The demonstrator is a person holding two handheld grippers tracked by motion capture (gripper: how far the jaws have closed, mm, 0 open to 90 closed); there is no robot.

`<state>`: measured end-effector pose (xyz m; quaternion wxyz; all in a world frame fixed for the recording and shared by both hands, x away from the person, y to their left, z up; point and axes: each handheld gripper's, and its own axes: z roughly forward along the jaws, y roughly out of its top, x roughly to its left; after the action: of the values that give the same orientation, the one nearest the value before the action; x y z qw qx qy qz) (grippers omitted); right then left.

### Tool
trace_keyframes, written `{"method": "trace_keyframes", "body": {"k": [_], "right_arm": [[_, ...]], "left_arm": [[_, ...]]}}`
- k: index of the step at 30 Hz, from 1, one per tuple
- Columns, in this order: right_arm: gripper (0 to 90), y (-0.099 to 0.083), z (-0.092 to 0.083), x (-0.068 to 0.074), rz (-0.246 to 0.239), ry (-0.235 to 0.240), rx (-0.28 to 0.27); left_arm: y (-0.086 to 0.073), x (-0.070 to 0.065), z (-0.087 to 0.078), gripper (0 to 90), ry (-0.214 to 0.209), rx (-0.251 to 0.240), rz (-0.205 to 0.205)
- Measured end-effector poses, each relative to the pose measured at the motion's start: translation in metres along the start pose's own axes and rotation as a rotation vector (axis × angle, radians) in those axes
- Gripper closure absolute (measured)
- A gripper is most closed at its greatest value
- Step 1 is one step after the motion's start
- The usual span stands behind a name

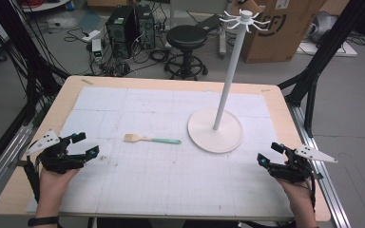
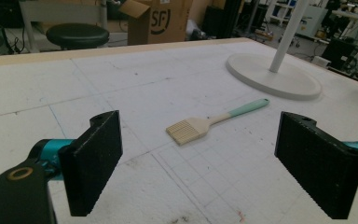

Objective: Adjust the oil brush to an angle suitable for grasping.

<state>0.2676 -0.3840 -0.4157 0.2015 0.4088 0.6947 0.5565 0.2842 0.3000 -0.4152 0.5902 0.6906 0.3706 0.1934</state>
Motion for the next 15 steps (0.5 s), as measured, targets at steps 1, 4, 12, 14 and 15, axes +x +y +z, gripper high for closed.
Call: {"method": "trace_keyframes", "body": {"k": [1,4,12,14,15], "right_arm": [[15.7,-0.0002,-0.0006,-0.0009,0.002,-0.002,-0.001],[15.7,-0.0004,-0.0018,-0.0019,0.004,-0.003,-0.003],[15.7,0.0016,-0.0051,-0.0032,0.006,-0.004,-0.015],[15.7,0.0018,-0.0056,-0.0033,0.009,-0.002,-0.015],[15.8,0.0018,-0.0057,-0.0034,0.008,-0.002,-0.015]], "left_arm": [[0.0001,0.0002,-0.0002,15.6,0.002,0.000,0.001],[0.0001,0.0001,-0.0004,15.6,0.000,-0.001,0.002],[0.0005,-0.0027,0.0010,16.1,-0.014,-0.007,0.009],[0.0007,-0.0028,0.0011,16.1,-0.018,-0.009,0.010],[0.0008,-0.0028,0.0012,16.1,-0.022,-0.012,0.009]]}}
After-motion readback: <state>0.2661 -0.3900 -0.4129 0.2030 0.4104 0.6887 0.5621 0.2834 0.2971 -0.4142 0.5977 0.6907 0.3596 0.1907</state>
